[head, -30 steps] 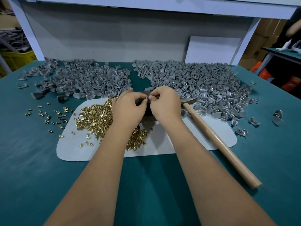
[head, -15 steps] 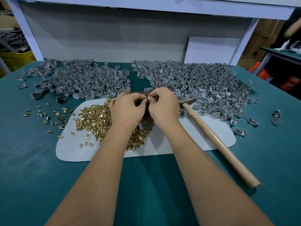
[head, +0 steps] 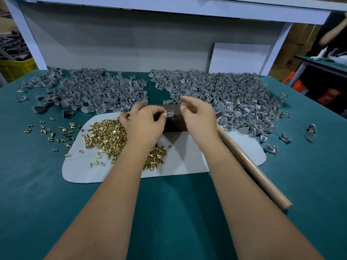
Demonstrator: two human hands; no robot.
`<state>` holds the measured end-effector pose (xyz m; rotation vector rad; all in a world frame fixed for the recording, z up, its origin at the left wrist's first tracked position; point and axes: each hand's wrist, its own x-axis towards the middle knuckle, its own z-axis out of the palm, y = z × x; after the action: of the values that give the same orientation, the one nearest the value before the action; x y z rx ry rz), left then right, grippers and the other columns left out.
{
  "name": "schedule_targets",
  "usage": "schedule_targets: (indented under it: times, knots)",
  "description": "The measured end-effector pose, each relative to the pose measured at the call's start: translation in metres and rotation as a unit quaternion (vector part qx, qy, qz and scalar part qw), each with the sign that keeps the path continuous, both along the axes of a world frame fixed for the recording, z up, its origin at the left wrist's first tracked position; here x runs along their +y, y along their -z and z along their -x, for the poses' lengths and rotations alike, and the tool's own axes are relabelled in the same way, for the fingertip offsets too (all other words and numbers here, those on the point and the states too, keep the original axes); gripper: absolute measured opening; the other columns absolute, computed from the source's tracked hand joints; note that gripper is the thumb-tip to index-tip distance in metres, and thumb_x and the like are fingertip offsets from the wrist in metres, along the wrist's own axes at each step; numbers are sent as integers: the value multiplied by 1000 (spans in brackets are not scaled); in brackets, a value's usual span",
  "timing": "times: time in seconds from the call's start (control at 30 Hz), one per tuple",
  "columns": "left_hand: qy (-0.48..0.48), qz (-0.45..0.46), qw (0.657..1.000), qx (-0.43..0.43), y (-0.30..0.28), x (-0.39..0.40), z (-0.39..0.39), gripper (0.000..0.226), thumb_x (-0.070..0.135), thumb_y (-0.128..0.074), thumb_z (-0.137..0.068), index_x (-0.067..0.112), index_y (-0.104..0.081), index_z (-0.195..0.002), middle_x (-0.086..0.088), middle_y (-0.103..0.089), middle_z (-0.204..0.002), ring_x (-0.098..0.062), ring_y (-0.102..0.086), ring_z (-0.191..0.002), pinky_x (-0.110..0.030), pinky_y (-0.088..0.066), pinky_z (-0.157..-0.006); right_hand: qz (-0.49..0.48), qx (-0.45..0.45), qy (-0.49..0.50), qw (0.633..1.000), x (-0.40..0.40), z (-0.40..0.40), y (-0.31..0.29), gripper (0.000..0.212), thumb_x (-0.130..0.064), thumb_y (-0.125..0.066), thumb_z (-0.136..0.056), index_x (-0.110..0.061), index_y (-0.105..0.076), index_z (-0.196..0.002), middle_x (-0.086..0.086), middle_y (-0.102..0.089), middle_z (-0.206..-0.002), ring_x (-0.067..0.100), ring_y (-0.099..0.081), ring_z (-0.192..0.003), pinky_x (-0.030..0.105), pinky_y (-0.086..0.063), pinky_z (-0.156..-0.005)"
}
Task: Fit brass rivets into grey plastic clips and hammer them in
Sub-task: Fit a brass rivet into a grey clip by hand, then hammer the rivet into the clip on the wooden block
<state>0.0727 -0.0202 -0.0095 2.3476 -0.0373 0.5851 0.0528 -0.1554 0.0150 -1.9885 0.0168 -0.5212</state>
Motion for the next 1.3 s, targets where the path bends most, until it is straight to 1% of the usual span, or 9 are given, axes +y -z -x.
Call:
schedule_targets:
  times: [0.1,0.2,0.27,0.37,0.57,0.8,0.93,1.1,1.3]
  knots:
    - [-3,-3,1000,-1,-1,-2,2,14,37,-59,-93,37,-71,-100,13,-63,-121,-11,-31,-138,-48,-13,-108,72,7,129,989,-23,15,-5,24,-22,-52,-92,-27,-69,-108,-12,-69,-100,7,-63,-85,25,-50,-69]
    - [-3,-3,1000,0,-1,-3,3,15,37,-58,-94,36,-71,-101,13,-62,-123,-11,-30,-138,-48,-13,-108,308,84,248,915,-47,31,-1,25,-30,-48,-93,-14,-68,-95,8,-66,-96,29,-61,-86,29,-42,-64]
    - [-1,-2,1000,1,-1,-3,4,15,37,-58,-94,37,-71,-102,16,-60,-120,-11,-30,-138,-49,-13,-108,374,173,242,878,-52,40,4,36,-39,-47,-95,-9,-64,-103,15,-61,-107,36,-56,-101,35,-39,-69]
    - [4,7,1000,2,0,-2,5,15,36,-59,-94,37,-71,-102,23,-45,-104,-11,-30,-137,-48,-14,-108,434,228,219,843,-49,45,7,35,-32,-50,-95,-9,-58,-119,16,-54,-121,34,-49,-114,36,-43,-80]
    - [14,32,999,10,3,-2,3,11,39,-60,-92,39,-69,-99,22,-47,-105,-8,-28,-135,-43,-13,-104,411,220,222,856,-46,40,9,31,-17,-45,-95,-2,-53,-121,17,-57,-118,34,-53,-111,34,-43,-74]
    - [27,38,999,16,6,1,1,6,42,-60,-90,42,-66,-93,15,-59,-119,-7,-26,-132,-49,-14,-109,373,148,249,881,-40,35,11,27,-9,-53,-90,-5,-41,-114,13,-65,-105,34,-64,-94,32,-36,-60]
    - [24,46,999,18,5,1,2,3,41,-62,-89,41,-65,-90,15,-57,-117,-7,-26,-132,-46,-14,-107,379,28,280,882,-39,40,3,28,-12,-61,-87,-12,-43,-108,7,-60,-98,27,-54,-72,28,-25,-49]
    - [16,71,997,30,2,1,3,3,44,-67,-86,45,-65,-84,16,-59,-119,-8,-28,-132,-40,-13,-100,419,-151,252,859,-28,53,-7,45,-6,-65,-84,-19,-56,-126,5,-64,-96,27,-59,-79,29,-32,-59]
    - [-24,58,998,23,1,-1,2,5,46,-69,-83,47,-67,-79,15,-61,-122,-7,-34,-133,-52,-16,-108,482,-180,256,818,-8,62,-6,51,0,-65,-79,-23,-64,-124,7,-63,-76,29,-58,-70,33,-44,-65]
